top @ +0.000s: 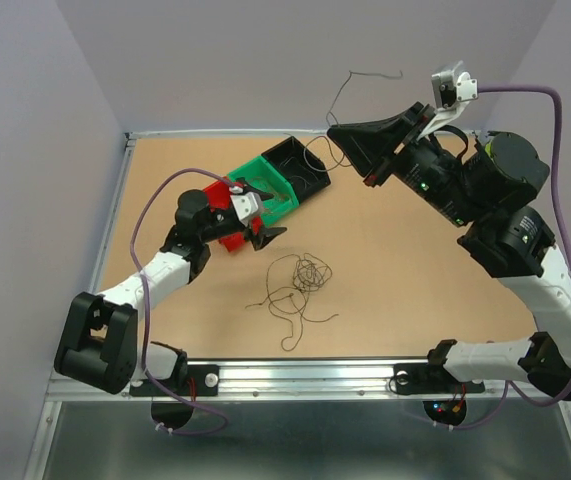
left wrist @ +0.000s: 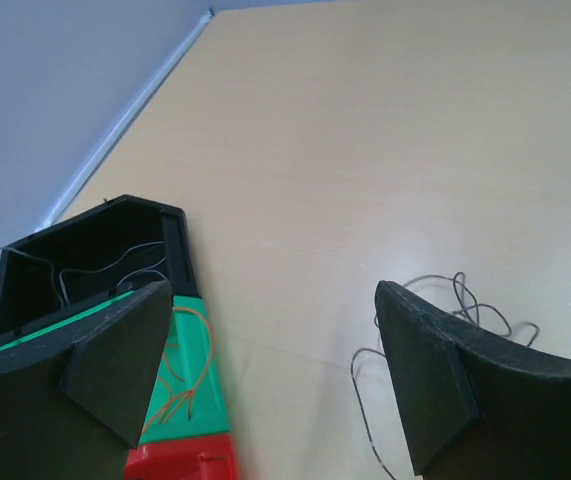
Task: Untangle the cables
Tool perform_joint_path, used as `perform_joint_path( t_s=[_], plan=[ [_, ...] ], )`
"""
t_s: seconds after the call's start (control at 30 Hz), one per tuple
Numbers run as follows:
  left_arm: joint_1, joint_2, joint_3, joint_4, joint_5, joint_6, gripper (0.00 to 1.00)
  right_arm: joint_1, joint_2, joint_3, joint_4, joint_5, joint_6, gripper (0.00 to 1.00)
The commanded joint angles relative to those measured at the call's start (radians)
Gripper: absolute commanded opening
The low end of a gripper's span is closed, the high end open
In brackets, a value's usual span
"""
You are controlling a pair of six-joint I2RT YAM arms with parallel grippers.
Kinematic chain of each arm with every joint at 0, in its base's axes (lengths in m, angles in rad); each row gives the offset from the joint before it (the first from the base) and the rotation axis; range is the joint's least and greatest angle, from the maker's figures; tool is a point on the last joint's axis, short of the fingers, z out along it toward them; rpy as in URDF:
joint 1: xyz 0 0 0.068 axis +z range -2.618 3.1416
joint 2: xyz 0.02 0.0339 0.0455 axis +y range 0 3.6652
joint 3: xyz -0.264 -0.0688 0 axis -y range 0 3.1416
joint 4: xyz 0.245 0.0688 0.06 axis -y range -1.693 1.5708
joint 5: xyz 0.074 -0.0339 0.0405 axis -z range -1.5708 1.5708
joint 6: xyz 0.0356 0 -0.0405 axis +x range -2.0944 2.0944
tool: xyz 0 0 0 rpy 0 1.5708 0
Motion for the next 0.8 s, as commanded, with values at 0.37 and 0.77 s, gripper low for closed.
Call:
perform_joint_path(
  t_s=[0.37, 0.77],
  plan=[
    [0.195, -0.068, -0.082, 0.389, -0.139, -0.334, 0.94, -0.036, 0.238, -0.047, 0.066, 0.401, -0.182, 0.01],
    [0.198, -0.094, -0.105, 0.394, -0.316, -0.329, 0.94, -0.26, 0.77, 0.209, 0.069, 0.194, -0.181, 0.0]
  ],
)
